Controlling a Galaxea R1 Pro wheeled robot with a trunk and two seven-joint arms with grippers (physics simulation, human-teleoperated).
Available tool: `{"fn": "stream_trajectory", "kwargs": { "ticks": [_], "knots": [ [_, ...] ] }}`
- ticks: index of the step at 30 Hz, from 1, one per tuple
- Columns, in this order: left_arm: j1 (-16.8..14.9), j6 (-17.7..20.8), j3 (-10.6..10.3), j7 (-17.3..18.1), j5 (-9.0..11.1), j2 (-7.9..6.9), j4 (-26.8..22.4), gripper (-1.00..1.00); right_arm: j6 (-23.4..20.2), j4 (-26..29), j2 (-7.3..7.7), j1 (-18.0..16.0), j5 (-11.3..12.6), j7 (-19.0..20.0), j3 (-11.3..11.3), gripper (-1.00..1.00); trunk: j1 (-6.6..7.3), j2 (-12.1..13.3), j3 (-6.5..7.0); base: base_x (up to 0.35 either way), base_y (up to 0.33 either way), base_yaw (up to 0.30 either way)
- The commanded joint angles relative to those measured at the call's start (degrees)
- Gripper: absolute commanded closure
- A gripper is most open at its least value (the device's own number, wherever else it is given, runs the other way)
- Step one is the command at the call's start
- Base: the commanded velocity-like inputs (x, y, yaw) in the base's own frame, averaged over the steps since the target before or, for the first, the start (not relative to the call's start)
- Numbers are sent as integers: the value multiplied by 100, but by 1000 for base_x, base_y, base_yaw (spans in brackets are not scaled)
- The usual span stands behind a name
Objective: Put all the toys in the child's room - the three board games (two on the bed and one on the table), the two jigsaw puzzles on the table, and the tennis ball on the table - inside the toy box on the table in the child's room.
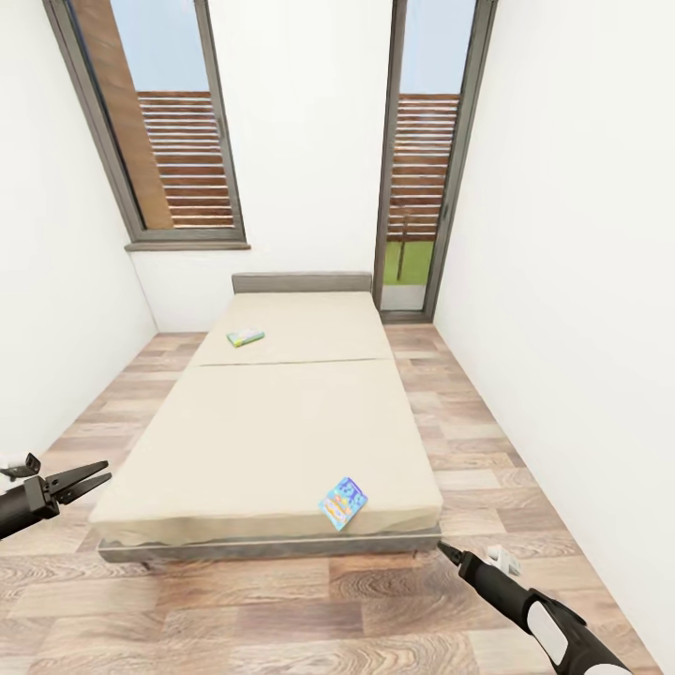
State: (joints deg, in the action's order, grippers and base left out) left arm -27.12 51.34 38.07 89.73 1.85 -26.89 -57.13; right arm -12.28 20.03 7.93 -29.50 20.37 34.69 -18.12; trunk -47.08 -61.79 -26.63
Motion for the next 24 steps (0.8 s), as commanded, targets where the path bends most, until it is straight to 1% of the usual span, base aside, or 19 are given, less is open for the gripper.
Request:
{"fn": "stream_trajectory", "kwargs": {
  "ticks": [1,11,24],
  "knots": [
    [-4,61,3,27,-9,-1,0,-100,-55,1,-2,-3,46,20,-24,-100,0,-4,4,0,9,0],
    [-4,61,0,27,-4,-1,0,-100,-63,1,-10,-3,45,20,-25,-100,0,-4,100,0,92,0],
    [-4,61,-1,27,-1,-1,0,-100,-70,1,-11,-3,35,28,-18,-100,0,-4,224,-13,15,0]
  ]
}}
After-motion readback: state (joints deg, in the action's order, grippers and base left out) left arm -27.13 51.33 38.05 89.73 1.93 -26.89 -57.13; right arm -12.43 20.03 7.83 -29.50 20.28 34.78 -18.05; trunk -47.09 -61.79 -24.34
